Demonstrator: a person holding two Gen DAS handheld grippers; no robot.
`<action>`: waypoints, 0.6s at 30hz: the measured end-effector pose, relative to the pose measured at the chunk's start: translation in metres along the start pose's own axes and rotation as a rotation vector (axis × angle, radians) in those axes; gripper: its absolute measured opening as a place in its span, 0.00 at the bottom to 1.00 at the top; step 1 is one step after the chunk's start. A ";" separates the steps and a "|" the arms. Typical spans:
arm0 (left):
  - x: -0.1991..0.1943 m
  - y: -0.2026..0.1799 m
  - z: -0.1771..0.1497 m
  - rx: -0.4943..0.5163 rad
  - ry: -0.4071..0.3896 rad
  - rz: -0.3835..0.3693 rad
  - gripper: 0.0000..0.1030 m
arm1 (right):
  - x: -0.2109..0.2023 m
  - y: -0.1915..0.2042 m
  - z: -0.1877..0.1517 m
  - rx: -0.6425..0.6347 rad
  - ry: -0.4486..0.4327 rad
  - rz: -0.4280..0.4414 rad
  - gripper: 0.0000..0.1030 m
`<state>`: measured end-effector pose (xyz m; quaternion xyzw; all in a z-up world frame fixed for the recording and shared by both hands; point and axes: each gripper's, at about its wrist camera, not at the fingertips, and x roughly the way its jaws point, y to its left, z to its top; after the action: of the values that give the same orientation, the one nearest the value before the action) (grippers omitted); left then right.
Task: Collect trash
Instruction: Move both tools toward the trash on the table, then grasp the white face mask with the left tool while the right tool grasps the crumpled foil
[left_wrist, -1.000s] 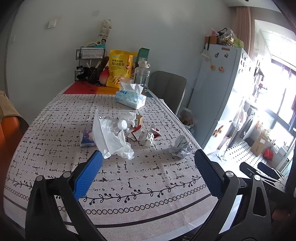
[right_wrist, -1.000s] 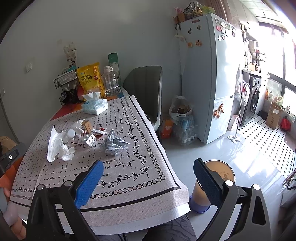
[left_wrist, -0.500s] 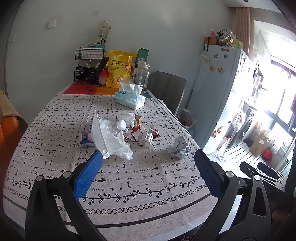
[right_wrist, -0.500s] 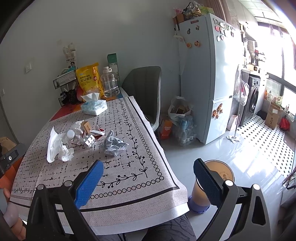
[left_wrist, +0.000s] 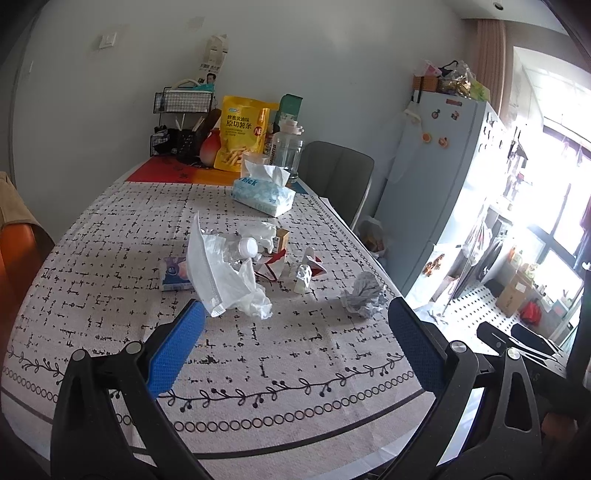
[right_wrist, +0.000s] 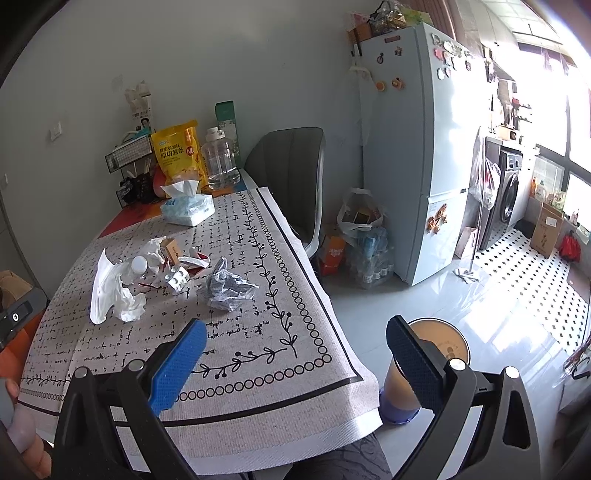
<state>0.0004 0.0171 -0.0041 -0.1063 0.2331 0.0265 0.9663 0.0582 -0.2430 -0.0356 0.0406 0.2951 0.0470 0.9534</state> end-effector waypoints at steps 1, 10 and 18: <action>0.000 0.004 0.000 -0.004 -0.003 0.006 0.95 | 0.002 0.001 0.001 -0.003 0.002 0.006 0.93; 0.022 0.063 0.003 -0.110 0.045 0.062 0.90 | 0.030 0.020 0.007 -0.027 0.036 0.104 0.93; 0.063 0.086 0.002 -0.208 0.146 0.054 0.74 | 0.064 0.039 0.010 -0.060 0.089 0.175 0.90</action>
<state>0.0489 0.1013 -0.0478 -0.2010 0.3014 0.0688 0.9295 0.1136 -0.1972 -0.0593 0.0356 0.3309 0.1408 0.9324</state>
